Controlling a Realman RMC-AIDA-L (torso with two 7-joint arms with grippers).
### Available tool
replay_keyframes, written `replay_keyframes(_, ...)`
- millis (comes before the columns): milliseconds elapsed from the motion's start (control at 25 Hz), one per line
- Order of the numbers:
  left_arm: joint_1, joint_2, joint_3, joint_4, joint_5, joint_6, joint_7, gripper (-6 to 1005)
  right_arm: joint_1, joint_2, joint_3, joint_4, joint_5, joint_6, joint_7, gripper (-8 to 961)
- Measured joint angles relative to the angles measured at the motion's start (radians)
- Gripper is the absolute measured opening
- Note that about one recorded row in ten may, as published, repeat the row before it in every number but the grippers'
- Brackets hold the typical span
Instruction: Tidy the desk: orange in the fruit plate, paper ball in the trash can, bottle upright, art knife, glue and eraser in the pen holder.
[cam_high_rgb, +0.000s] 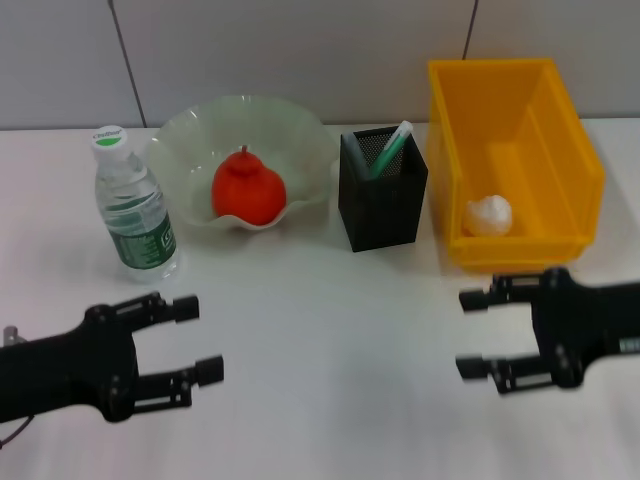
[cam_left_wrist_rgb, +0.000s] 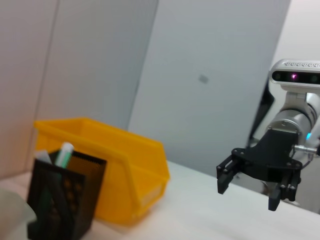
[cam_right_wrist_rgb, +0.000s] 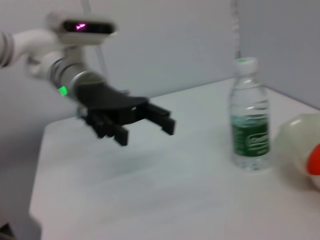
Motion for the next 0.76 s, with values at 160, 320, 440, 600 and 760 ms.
replay_keyframes(160, -0.023, 0.023, 0.000, -0.041, 0.047, 0.035, -0.032, 834, -0.033, 0.001, 0.010, 0.042, 0.005, -0.015, -0.121, 760)
replay_keyframes(320, -0.029, 0.028, 0.000, -0.052, 0.059, 0.049, -0.039, 834, -0.037, -0.001, 0.010, 0.069, 0.002, -0.027, -0.160, 760)
replay_keyframes(440, -0.050, 0.038, 0.000, -0.076, 0.126, 0.087, -0.068, 834, -0.039, -0.002, 0.005, 0.085, -0.001, -0.031, -0.180, 760)
replay_keyframes(600, -0.056, 0.032, -0.001, -0.075, 0.157, 0.093, -0.088, 834, -0.044, 0.000, 0.000, 0.097, -0.002, -0.031, -0.202, 760)
replay_keyframes(760, -0.071, 0.032, -0.001, -0.081, 0.185, 0.091, -0.109, 834, -0.037, 0.000, -0.001, 0.109, -0.003, -0.031, -0.203, 760)
